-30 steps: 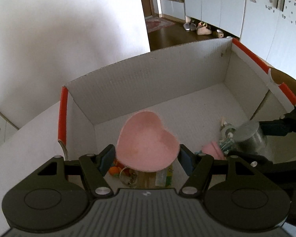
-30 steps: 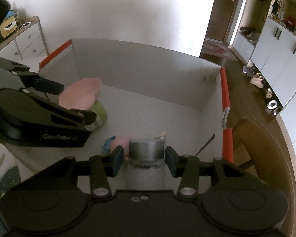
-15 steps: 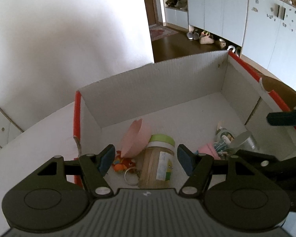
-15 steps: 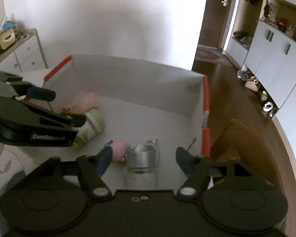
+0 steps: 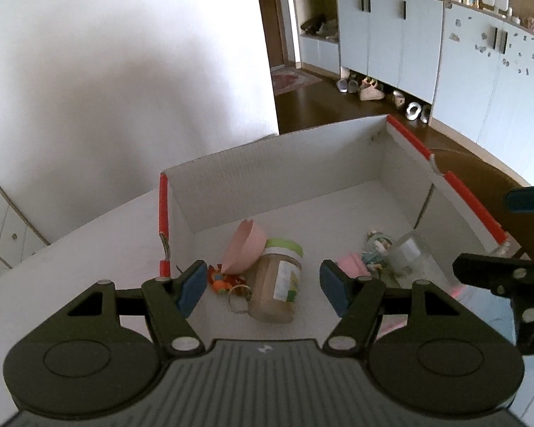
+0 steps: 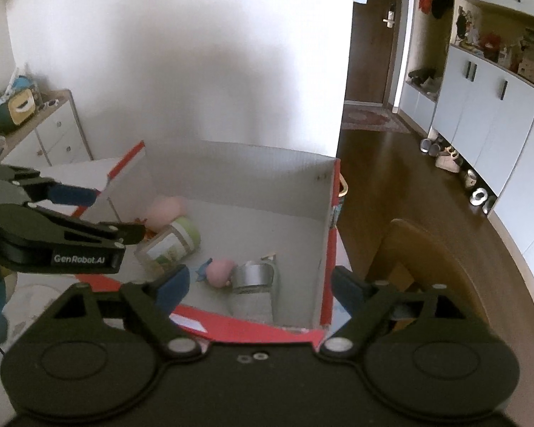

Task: Organize rigid objects
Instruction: 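Withdraw both tools from the box back to the items on the table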

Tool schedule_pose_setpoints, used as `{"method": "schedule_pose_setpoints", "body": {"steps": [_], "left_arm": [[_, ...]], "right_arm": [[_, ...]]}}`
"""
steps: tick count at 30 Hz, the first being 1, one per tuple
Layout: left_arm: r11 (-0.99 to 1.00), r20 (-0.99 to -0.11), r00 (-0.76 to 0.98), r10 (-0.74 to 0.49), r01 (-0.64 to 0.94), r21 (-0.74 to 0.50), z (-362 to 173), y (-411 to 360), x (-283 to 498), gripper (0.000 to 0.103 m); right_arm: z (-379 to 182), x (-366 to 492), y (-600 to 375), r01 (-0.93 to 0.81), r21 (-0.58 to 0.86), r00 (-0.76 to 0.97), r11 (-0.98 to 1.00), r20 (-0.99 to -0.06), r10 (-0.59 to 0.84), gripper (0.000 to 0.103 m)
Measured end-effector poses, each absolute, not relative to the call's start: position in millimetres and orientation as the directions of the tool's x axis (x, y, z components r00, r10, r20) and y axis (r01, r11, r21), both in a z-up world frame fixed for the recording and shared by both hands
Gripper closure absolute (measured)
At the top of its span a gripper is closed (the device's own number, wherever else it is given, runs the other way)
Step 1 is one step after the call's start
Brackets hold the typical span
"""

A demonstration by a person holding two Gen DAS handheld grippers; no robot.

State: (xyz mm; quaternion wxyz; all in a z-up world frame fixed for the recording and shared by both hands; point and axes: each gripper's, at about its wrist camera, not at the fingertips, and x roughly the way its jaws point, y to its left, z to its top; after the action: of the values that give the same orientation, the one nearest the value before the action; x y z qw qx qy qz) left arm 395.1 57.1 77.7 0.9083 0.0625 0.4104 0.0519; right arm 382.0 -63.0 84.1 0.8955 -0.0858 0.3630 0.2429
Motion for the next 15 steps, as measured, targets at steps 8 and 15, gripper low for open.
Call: {"method": "schedule_pose_setpoints", "body": {"steps": [8, 15], "left_arm": [[0.990, -0.709, 0.696, 0.112, -0.015, 0.142, 90, 50, 359, 0.026], [0.992, -0.689, 0.720, 0.079, 0.008, 0.123, 100, 47, 323, 0.025]], "right_arm": [[99, 349, -71, -0.521, 0.036, 0.629, 0.853, -0.659, 0.412, 0.014], [105, 313, -73, -0.547, 0.023, 0.641, 0.837, -0.631, 0.436, 0.004]]}}
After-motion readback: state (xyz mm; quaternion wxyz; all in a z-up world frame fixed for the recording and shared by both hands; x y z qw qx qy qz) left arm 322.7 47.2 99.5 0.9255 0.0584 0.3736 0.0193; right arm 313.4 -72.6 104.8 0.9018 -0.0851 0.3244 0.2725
